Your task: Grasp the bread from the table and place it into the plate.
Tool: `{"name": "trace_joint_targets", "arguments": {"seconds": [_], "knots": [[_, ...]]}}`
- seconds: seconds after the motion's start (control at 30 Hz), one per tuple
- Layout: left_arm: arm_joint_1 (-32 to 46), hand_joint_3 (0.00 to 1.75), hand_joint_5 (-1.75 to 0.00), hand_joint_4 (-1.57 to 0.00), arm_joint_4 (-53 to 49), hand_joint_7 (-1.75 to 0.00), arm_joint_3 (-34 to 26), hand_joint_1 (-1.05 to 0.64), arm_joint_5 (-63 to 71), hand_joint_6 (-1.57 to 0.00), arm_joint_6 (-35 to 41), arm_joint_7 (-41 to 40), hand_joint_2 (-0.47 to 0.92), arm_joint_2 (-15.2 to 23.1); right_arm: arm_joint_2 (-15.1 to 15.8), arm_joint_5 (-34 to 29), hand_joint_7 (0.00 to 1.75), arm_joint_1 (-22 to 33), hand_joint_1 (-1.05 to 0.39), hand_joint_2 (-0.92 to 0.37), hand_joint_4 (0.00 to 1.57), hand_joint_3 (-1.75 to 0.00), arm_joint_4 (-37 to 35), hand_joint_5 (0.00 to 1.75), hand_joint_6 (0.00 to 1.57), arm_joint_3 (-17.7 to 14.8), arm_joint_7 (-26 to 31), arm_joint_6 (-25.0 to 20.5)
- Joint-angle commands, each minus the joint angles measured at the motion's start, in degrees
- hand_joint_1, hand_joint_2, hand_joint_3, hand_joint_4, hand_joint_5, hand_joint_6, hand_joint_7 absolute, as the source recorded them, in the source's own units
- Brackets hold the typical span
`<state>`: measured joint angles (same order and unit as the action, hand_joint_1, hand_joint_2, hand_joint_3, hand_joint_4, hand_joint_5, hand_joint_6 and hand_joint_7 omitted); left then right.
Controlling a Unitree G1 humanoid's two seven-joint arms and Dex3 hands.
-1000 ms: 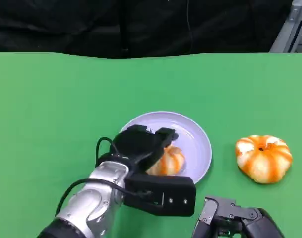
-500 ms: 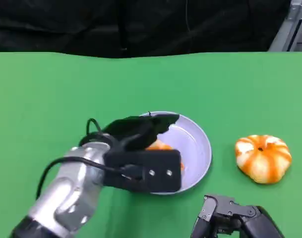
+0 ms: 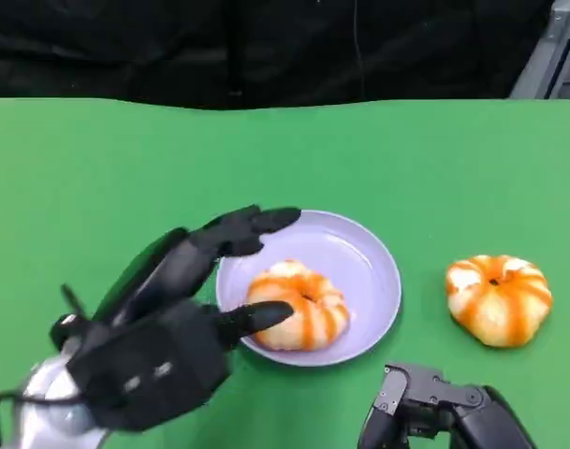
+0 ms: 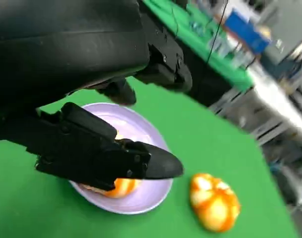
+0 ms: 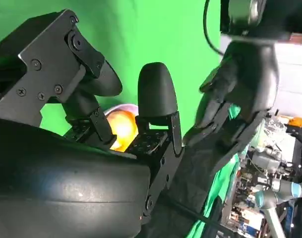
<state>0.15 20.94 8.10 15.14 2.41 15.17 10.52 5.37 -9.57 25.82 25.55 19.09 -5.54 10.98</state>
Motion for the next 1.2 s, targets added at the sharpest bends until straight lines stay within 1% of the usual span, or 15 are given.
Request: {"name": "trace_joint_targets", "arguments": {"seconds": [0.03, 0.1, 0.13, 0.17, 0.2, 0.23, 0.27, 0.47, 0.5, 0.53, 0.57, 0.63, 0.77, 0.9, 1.2], "knots": [[6.47, 0.22, -1.16, -0.51, 3.95, -0.56, -3.68, -0.27, -5.50, -0.64, -5.32, -2.18, 0.92, -0.62, 0.31, 0.09, 1.38, 0.53, 0.04, -0.30, 0.91, -1.45, 0.31, 1.75, 0.78, -0.14, 0.12, -0.24], [8.79, 0.26, -1.22, -0.56, 5.07, -0.67, -4.40, -0.22, -7.13, -0.64, -6.79, -2.69, 0.90, -1.09, 0.31, 0.21, 1.38, 0.58, 0.05, -0.30, 0.90, -1.46, 0.32, 1.74, 0.77, -0.12, 0.01, -0.48], [13.54, 0.30, -1.24, -0.57, 7.24, -0.73, -5.27, -0.20, -9.34, -0.63, -9.35, -4.24, 0.88, -2.86, 0.33, 0.31, 1.38, 0.67, 0.05, -0.30, 0.89, -1.46, 0.16, 1.74, 0.77, -0.07, -0.01, -0.16], [17.29, 0.78, -1.38, -0.67, 8.81, -0.99, -5.93, -0.08, -10.82, -0.67, -11.69, -5.53, 0.67, -4.24, 0.36, 0.44, 1.38, 0.68, 0.05, -0.30, 0.89, -1.45, 0.00, 1.74, 0.77, -0.07, -0.03, 0.14], [19.72, 1.04, -1.44, -0.71, 9.76, -1.11, -6.29, -0.04, -11.73, -0.68, -13.32, -6.41, 0.54, -5.08, 0.38, 0.52, 1.38, 0.68, 0.04, -0.30, 0.89, -1.44, -0.11, 1.74, 0.77, -0.08, -0.05, 0.37], [21.11, 1.18, -1.47, -0.73, 10.22, -1.17, -6.48, -0.01, -12.21, -0.68, -14.40, -6.88, 0.48, -5.57, 0.38, 0.56, 1.38, 0.69, 0.04, -0.31, 0.89, -1.44, -0.17, 1.75, 0.77, -0.10, -0.07, 0.50], [21.41, 1.26, -1.49, -0.74, 10.21, -1.21, -6.51, 0.00, -12.24, -0.68, -14.88, -6.91, 0.44, -5.68, 0.37, 0.57, 1.38, 0.69, 0.04, -0.31, 0.90, -1.43, -0.18, 1.75, 0.77, -0.12, -0.10, 0.52], [21.84, 1.33, -1.50, -0.75, 10.10, -1.24, -6.48, 0.01, -12.35, -0.68, -15.66, -7.00, 0.40, -5.75, 0.36, 0.58, 1.38, 0.69, 0.04, -0.31, 0.90, -1.42, -0.21, 1.75, 0.77, -0.13, -0.11, 0.57], [26.28, 1.35, -1.55, -0.77, 10.22, -1.29, -7.01, 0.01, -14.21, -0.71, -18.38, -7.41, 0.41, -6.79, 0.42, 0.79, 1.38, 0.69, 0.04, -0.31, 0.89, -1.42, -0.05, 1.74, 0.77, -0.30, -0.24, 0.25], [29.64, 1.41, -1.64, -0.82, 10.29, -1.44, -7.41, 0.03, -15.65, -0.74, -20.49, -7.71, 0.40, -7.57, 0.45, 0.95, 1.38, 0.69, 0.05, -0.31, 0.88, -1.42, 0.07, 1.71, 0.77, -0.44, -0.35, 0.01], [31.94, 1.45, -1.70, -0.85, 10.27, -1.52, -7.66, 0.03, -16.65, -0.77, -22.10, -7.91, 0.40, -8.08, 0.47, 1.06, 1.38, 0.69, 0.05, -0.31, 0.88, -1.42, 0.15, 1.69, 0.77, -0.53, -0.43, -0.15], [34.10, 1.47, -1.74, -0.86, 9.53, -1.57, -7.13, 0.03, -17.72, -0.78, -23.76, -7.59, 0.40, -8.52, 0.78, 1.38, 1.38, 0.57, 0.05, -0.31, 0.88, -1.42, 0.09, 1.68, 0.77, -1.11, -0.74, -0.05], [35.62, 1.47, -1.75, -0.94, 7.82, -1.58, -6.14, 0.01, -18.45, -0.81, -25.31, -6.83, 0.39, -8.67, 1.32, 2.10, 1.38, 0.25, 0.05, -0.30, 0.88, -1.42, -0.20, 1.67, 0.77, -2.15, -1.29, 0.38], [35.29, 1.47, -1.75, -0.94, 5.20, -1.58, -6.22, 0.00, -17.99, -0.82, -26.58, -6.98, 0.38, -8.52, 1.87, 2.77, 1.36, 0.12, 0.07, -0.31, 0.88, -1.43, -0.59, 1.64, 0.77, -3.20, -1.81, 1.17], [35.24, 1.47, -1.75, -0.93, 3.99, -1.57, -6.18, -0.01, -18.04, -0.82, -27.72, -7.20, 0.37, -8.70, 1.79, 3.42, 1.35, 0.11, 0.07, -0.31, 0.89, -1.43, -0.59, 1.63, 0.78, -3.66, -2.05, 1.32]]}}
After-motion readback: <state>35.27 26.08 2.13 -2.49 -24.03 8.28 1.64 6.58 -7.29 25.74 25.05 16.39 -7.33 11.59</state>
